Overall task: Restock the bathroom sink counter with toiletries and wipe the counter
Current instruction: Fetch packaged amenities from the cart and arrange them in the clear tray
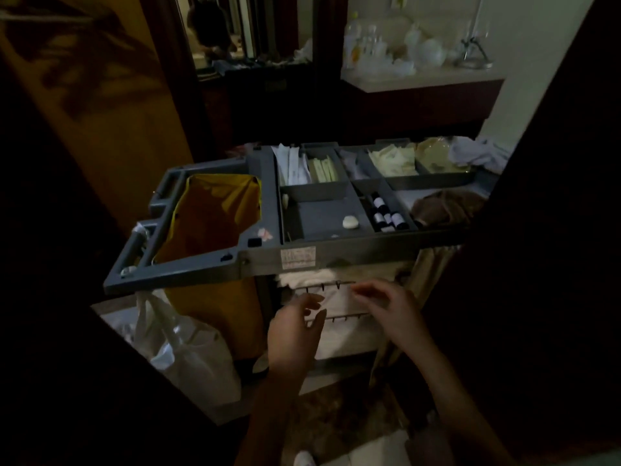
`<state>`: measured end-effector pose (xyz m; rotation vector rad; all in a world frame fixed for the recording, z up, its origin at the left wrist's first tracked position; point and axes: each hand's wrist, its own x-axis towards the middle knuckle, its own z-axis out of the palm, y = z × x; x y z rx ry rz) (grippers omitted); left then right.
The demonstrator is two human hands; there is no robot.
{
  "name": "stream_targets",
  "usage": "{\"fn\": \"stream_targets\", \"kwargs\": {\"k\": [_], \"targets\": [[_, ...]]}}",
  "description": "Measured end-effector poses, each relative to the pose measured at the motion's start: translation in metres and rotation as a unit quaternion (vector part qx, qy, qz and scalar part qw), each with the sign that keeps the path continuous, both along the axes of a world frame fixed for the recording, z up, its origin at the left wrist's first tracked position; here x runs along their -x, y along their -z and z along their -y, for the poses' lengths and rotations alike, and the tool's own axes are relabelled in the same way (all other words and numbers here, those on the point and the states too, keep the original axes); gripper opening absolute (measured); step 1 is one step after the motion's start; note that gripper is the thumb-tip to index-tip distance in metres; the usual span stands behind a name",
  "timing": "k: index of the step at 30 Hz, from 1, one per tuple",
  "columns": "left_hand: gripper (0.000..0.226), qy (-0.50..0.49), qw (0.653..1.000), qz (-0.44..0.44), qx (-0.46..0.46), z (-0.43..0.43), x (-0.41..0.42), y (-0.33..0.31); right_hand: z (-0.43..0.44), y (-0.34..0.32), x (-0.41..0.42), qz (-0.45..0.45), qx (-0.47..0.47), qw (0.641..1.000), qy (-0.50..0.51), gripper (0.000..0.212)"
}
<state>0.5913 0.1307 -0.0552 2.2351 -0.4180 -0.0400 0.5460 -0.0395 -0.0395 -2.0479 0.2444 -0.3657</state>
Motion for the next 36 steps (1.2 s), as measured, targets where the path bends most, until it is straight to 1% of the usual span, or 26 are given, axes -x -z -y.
{"fn": "stream_targets", "kwargs": {"k": [4, 9, 15, 19, 23, 26, 31, 36], "targets": [[0.02, 0.016, 1.0, 0.017, 0.013, 0.003, -0.05, -0.001, 0.002, 0.004, -0.045, -0.008, -0.015, 1.0, 0.026, 0.014], [0.015, 0.05, 0.998, -0.009, 0.022, 0.012, -0.086, 0.004, 0.008, 0.018, -0.064, -0.015, -0.012, 0.999, 0.042, 0.021], [0.017, 0.084, 0.994, -0.041, 0.056, 0.036, -0.118, 0.004, 0.03, 0.024, -0.084, -0.029, -0.009, 0.996, 0.088, 0.018], [0.019, 0.086, 0.994, -0.021, 0.059, 0.041, -0.142, 0.005, 0.037, 0.02, -0.115, -0.026, 0.007, 0.997, 0.076, 0.014], [0.018, 0.063, 0.995, -0.028, 0.073, 0.041, -0.166, 0.006, 0.042, 0.021, -0.147, -0.03, 0.026, 0.998, 0.054, 0.014], [0.023, 0.057, 0.995, -0.001, 0.083, 0.051, -0.191, 0.001, 0.057, 0.017, -0.172, -0.014, 0.027, 0.999, 0.045, 0.013], [0.023, 0.045, 0.995, 0.014, 0.082, 0.083, -0.237, -0.004, 0.094, 0.01, -0.225, 0.019, 0.022, 0.999, 0.043, 0.014], [0.023, 0.067, 0.996, 0.017, 0.062, 0.128, -0.277, -0.003, 0.141, 0.013, -0.27, 0.016, 0.068, 0.995, 0.067, 0.013]]}}
